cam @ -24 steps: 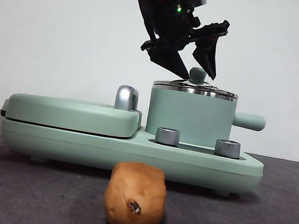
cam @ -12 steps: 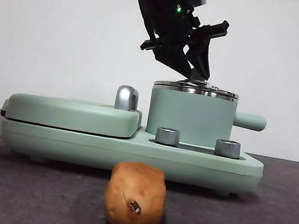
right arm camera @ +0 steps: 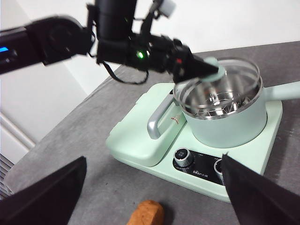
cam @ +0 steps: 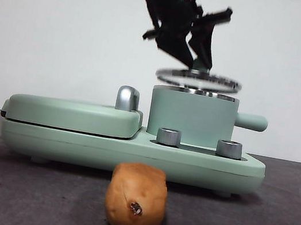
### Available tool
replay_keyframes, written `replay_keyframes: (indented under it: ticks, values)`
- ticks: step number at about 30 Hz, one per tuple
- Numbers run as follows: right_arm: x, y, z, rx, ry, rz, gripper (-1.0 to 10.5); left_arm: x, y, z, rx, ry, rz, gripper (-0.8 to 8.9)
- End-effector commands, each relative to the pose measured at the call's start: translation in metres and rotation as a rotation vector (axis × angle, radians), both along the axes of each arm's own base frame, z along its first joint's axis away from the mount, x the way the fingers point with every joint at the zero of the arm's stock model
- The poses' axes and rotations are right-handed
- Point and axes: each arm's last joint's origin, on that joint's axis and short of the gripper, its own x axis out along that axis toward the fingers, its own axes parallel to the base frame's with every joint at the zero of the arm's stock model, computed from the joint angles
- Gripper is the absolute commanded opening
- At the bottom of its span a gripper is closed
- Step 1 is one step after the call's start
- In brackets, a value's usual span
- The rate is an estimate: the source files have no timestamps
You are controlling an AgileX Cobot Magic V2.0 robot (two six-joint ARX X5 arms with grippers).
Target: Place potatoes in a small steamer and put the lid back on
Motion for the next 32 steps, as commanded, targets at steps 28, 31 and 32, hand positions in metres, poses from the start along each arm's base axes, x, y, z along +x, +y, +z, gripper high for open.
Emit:
replay_keyframes:
  ticks: [28, 31, 32]
  values:
    - [0.068, 0.069, -0.036, -0.091, 0.494, 0.1, 4.6, -0.036, 0.108, 0.145, -0.064, -0.137, 0.15, 0.86]
    - [0.076, 0.097, -0.05, -0.178, 0.572, 0.127, 4.6, -0.038, 0.122, 0.151, -0.064, -0.142, 0.181, 0.86]
    - [0.078, 0.107, -0.054, -0.213, 0.596, 0.133, 4.6, -0.038, 0.126, 0.152, -0.064, -0.143, 0.191, 0.86]
